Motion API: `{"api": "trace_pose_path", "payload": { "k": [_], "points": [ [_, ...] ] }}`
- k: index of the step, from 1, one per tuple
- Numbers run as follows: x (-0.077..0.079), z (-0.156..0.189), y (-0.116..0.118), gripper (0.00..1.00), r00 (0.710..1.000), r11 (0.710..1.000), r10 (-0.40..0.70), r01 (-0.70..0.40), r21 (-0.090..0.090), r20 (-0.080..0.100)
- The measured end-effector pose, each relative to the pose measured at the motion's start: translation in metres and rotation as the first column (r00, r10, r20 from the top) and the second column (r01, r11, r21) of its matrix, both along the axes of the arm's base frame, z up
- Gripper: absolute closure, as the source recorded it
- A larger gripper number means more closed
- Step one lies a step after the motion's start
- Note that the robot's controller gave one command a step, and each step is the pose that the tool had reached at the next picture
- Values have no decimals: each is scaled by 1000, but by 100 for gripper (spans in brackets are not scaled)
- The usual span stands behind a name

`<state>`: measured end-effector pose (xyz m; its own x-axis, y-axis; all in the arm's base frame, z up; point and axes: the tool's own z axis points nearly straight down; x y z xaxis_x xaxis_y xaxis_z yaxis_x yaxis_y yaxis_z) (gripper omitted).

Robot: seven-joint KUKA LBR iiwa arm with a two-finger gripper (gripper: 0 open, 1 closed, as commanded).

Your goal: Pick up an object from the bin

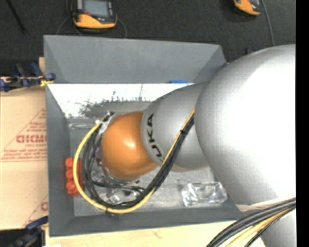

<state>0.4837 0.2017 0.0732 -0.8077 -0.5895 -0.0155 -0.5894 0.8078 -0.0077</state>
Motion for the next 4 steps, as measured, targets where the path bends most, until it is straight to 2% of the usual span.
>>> {"api": "trace_pose_path", "payload": {
  "k": [1,2,3,4],
  "points": [
    [2,-2,-4,0,925,925,380,-380,-7,-15],
    [1,-2,-1,100,926,926,378,-378,-3,-15],
    [7,93,23,100,988,988,-157,157,3,-10],
    [4,199,23,100,990,990,-139,139,3,-6]
  ]
}}
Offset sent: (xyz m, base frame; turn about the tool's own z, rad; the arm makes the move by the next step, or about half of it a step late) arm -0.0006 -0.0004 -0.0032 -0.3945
